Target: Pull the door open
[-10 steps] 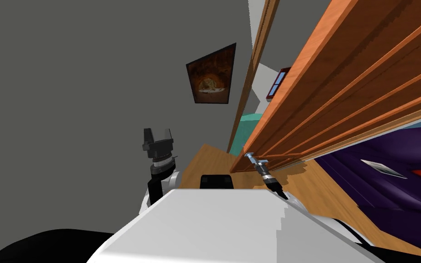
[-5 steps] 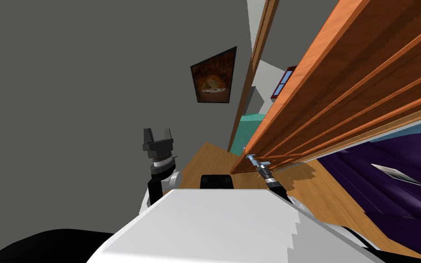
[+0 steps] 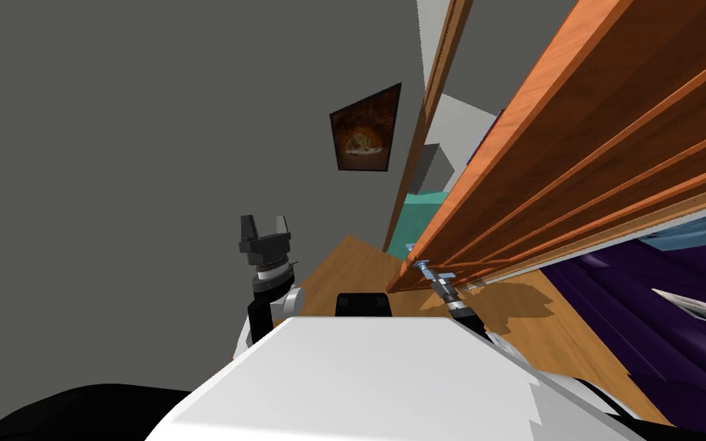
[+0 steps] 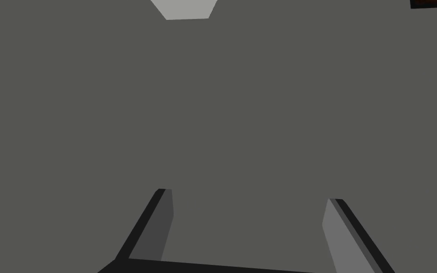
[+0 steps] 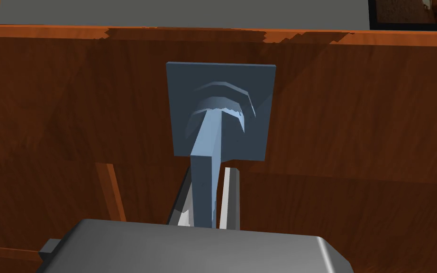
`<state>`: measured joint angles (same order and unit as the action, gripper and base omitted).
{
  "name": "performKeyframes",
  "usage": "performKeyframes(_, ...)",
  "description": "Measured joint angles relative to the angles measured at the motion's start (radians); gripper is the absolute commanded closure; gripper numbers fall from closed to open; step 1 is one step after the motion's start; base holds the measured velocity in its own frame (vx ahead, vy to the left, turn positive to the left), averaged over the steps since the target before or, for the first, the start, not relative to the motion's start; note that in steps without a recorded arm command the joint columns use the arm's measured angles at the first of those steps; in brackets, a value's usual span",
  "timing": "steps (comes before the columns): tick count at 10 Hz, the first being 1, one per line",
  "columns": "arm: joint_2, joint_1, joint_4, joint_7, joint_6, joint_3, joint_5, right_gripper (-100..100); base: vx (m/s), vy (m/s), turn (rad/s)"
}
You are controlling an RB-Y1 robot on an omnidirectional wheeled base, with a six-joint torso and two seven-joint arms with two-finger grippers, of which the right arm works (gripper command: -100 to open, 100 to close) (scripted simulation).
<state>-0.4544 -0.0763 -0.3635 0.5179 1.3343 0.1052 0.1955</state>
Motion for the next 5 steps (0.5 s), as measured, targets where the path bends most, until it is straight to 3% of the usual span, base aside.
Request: performKeyframes(5, -0.005, -0.018, 0.003, 0.004, 0.022, 0.005, 0.006, 100, -0.212, -0.080, 0.172)
